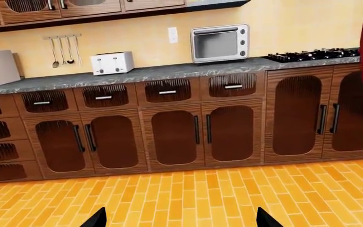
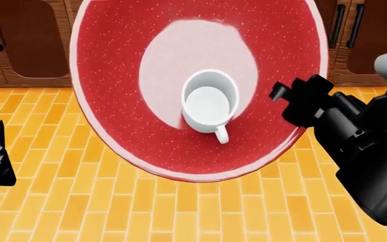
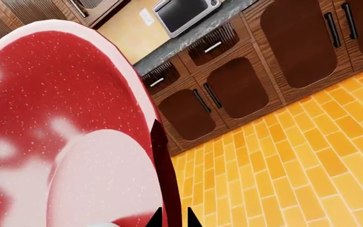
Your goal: Place the cup inside the bowl on the dining table and move the bowl to any counter.
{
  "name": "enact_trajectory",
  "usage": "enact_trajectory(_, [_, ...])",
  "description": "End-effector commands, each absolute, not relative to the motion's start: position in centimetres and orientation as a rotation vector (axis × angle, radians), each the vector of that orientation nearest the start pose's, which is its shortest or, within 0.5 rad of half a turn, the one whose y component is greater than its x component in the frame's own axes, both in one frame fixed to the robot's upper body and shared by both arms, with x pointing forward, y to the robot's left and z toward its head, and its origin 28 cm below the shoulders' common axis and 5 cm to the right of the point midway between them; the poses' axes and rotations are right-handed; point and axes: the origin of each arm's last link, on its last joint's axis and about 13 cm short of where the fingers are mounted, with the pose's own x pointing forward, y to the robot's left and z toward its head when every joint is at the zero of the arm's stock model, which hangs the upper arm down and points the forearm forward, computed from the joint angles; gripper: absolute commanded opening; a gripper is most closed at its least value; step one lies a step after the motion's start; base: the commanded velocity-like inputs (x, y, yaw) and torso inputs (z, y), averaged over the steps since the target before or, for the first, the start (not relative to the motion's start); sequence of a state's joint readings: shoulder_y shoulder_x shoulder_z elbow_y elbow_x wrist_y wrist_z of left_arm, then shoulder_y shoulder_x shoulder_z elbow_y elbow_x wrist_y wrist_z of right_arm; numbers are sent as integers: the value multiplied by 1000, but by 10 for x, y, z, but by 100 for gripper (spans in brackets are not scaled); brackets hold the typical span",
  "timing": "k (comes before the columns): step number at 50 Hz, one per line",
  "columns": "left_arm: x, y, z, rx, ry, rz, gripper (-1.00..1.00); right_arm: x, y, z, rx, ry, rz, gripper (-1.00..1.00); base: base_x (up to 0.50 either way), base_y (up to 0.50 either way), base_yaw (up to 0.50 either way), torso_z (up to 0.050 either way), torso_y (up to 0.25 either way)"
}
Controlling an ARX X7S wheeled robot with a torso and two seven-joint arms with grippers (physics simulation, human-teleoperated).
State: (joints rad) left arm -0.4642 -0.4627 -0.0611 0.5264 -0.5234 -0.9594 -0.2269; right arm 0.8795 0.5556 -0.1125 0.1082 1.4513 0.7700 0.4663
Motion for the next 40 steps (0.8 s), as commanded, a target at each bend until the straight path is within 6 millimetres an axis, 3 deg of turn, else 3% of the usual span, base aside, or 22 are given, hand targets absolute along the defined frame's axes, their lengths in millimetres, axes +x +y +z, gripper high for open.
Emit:
enact_trajectory(1, [252, 278, 189, 96, -20, 43, 100, 315, -171, 246, 588, 170, 195, -100, 504, 139, 0, 0, 0])
enact_trajectory(40, [252, 278, 192, 114, -38, 37, 100, 310, -174, 254, 584, 151, 197, -100, 504, 143, 0, 0, 2])
